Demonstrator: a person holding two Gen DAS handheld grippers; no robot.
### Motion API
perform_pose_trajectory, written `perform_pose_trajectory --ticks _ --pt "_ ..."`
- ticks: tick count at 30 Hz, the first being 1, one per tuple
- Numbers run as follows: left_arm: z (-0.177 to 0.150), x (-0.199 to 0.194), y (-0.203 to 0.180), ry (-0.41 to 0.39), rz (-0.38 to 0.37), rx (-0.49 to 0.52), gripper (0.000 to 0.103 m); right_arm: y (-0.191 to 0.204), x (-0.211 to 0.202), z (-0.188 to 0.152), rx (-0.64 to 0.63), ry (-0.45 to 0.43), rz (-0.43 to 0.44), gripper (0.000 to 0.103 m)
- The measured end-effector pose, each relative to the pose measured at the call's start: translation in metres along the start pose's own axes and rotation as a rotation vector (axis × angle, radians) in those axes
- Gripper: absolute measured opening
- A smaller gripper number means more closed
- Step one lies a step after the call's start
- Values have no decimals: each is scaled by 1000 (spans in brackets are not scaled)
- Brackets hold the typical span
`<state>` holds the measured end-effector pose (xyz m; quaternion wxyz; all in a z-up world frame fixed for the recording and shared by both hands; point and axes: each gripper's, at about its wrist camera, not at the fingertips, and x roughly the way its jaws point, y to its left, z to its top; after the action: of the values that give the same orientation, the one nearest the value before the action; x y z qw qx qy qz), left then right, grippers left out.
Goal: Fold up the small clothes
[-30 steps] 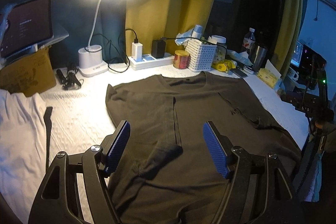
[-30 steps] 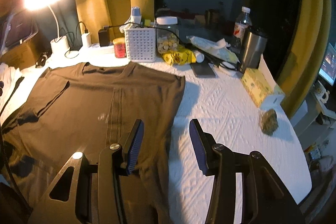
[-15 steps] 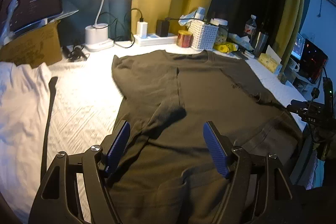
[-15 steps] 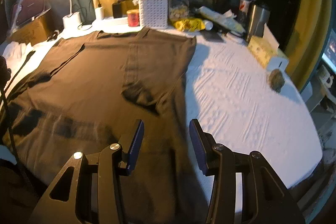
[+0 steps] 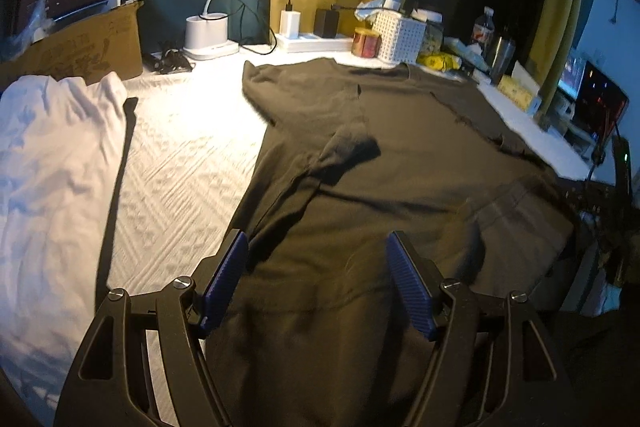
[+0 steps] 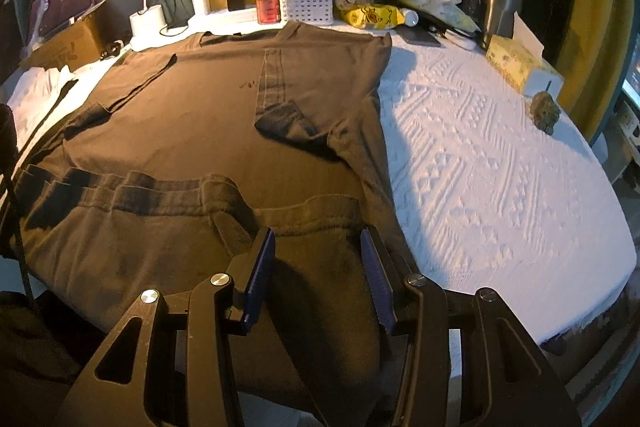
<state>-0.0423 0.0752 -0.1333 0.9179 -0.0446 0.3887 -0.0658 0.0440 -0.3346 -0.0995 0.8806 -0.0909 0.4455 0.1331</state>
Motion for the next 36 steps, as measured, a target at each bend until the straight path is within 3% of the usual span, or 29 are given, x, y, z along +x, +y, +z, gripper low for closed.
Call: perform_pose_trajectory --ticks 1,2,7,8,10,13,19,30,36 --pt "-3 1 0 13 3 12 59 0 1 -1 1 4 -5 48" --pt "-6 2 0 28 6 20 56 0 3 -2 2 7 -9 48" --pt "-17 1 11 50 40 -2 55 2 5 -3 3 8 -15 47" --pt "-19 0 13 53 45 -3 44 3 5 -4 3 5 -17 47" --pt "-24 3 14 78 53 8 36 4 5 -4 1 -1 -22 44" --pt "-28 5 14 84 62 17 32 8 3 -5 -10 -3 -22 31" --pt "-29 -3 18 68 99 -2 32 12 1 -7 -33 -6 -22 10" --pt "-31 -8 26 49 174 -24 33 11 -11 -7 -25 -36 -31 5" --pt "-34 0 20 55 166 12 33 5 -20 -6 -4 -59 -31 5"
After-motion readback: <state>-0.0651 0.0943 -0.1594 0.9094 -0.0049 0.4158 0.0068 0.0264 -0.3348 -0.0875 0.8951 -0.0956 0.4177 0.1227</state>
